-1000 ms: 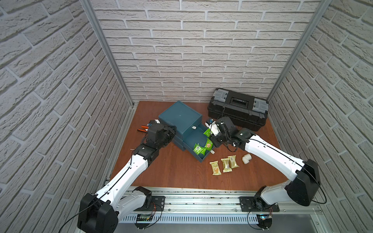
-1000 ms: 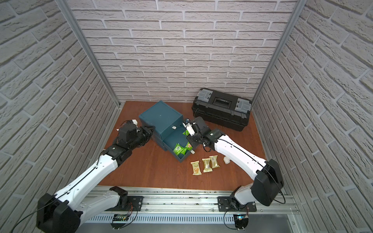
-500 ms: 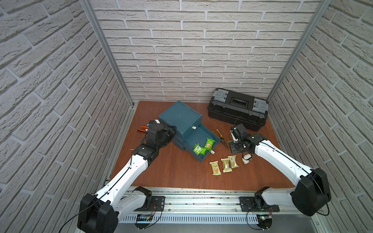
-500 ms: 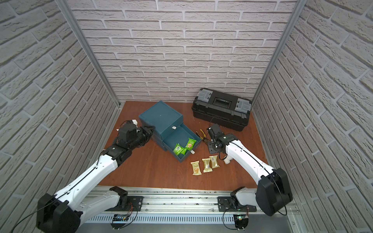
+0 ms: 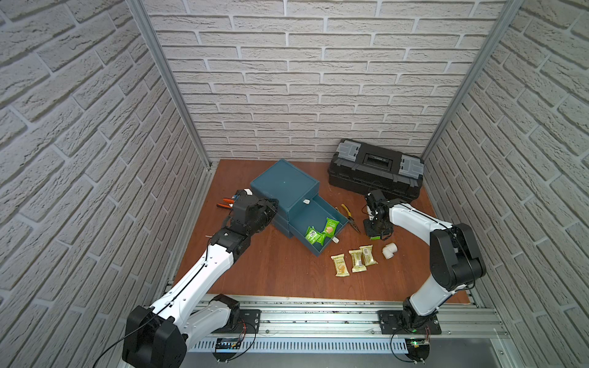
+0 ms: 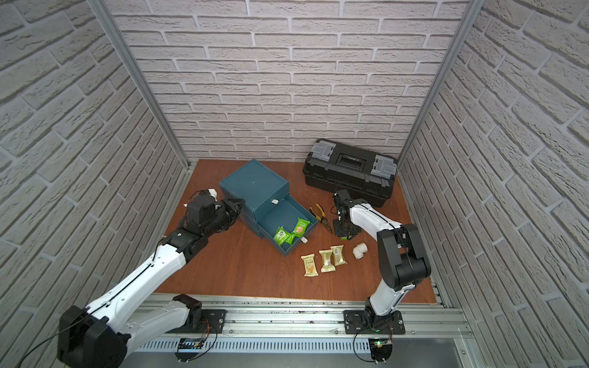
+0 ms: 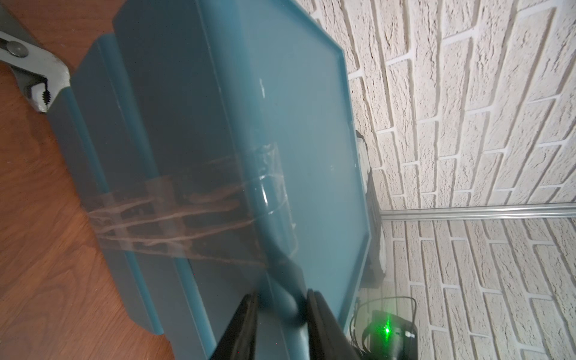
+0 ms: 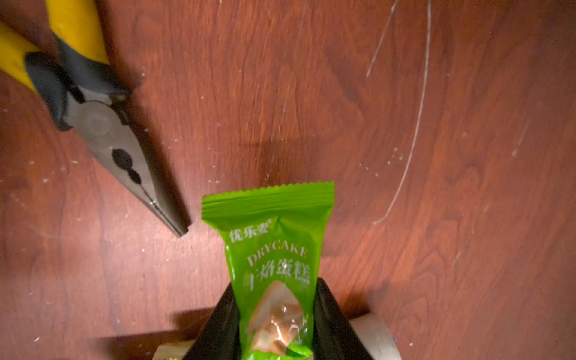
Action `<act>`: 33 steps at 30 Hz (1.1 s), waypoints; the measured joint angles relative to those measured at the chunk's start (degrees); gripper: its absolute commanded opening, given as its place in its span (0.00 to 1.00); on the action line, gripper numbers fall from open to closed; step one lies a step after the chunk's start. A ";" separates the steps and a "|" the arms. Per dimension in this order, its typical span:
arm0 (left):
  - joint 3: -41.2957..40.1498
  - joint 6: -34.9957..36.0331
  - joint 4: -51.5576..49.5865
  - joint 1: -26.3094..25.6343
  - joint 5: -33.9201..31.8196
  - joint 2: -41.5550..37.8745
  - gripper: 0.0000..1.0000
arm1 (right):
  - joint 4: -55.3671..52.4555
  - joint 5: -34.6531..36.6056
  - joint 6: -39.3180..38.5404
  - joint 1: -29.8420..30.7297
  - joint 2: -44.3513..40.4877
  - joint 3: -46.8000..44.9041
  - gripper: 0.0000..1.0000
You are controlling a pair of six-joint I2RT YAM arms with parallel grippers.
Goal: Take the cookies out of the drawer
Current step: Place the cookie at the center of the board.
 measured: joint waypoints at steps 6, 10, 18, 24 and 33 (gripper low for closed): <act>-0.02 0.00 0.02 0.02 0.00 0.00 0.31 | 0.55 -0.33 -0.44 -0.20 3.10 0.13 0.48; -0.02 0.00 0.04 0.02 0.00 0.00 0.31 | 0.50 -0.26 -0.68 -0.24 3.04 0.15 0.61; -0.02 0.26 -0.28 0.02 0.00 0.09 0.38 | -3.28 -0.39 -2.80 -0.24 -3.30 2.16 0.80; -0.02 0.59 -0.68 0.11 0.00 0.09 0.42 | -5.92 -5.81 -5.38 1.33 -13.77 8.46 0.77; -0.02 0.94 -0.87 0.13 0.15 0.35 0.47 | -5.16 -23.67 -7.41 15.23 -17.03 12.24 0.75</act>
